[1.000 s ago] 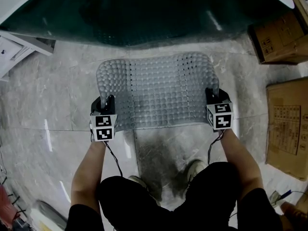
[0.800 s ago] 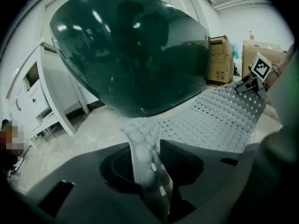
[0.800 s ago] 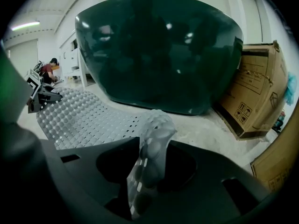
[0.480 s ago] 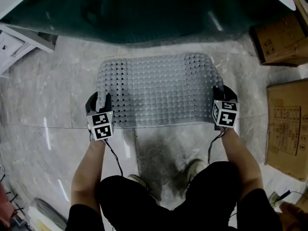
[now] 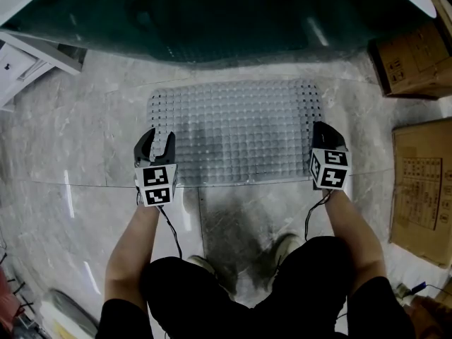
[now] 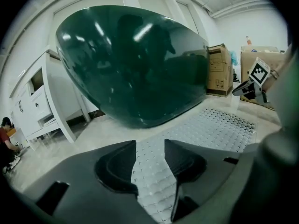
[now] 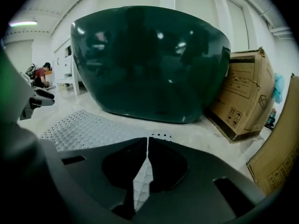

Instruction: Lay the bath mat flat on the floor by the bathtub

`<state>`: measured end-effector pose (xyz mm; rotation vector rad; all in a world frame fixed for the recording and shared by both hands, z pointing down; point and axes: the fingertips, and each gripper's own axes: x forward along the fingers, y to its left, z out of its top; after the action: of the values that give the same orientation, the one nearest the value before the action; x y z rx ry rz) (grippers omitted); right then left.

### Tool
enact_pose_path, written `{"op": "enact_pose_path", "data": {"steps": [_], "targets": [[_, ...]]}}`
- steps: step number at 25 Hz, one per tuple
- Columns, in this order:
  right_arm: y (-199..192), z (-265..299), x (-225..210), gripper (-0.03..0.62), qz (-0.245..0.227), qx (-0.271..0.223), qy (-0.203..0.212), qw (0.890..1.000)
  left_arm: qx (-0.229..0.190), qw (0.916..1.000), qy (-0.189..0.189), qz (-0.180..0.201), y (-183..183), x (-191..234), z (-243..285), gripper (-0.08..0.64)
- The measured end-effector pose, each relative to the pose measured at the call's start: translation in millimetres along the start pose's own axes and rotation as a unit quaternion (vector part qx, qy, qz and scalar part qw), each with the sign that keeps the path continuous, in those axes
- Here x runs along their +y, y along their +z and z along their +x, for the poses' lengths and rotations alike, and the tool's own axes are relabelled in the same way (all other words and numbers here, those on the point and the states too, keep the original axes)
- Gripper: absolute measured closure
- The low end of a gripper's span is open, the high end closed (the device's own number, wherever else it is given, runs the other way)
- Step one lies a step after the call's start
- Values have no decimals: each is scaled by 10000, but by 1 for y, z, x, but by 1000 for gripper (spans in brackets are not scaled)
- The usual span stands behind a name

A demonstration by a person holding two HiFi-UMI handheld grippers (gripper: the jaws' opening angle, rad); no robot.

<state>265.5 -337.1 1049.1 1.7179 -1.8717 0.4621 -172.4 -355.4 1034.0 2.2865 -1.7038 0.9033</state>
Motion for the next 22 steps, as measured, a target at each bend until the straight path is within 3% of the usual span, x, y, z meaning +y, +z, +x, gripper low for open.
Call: {"op": "enact_pose_path", "data": {"steps": [5,11,22], "targets": [[4,0,18,574,-382,-32,334,9987,-109,9999,-112,47,10,-8,-2,388],[4,-1,36,575,-819,-81,602,9948,-184,9991,-342,140,15,-22,-5,526],[18,-5,55,575,-895,-304,965,9908,-589,9903,-1222,283,36,-62,-10,543]]}}
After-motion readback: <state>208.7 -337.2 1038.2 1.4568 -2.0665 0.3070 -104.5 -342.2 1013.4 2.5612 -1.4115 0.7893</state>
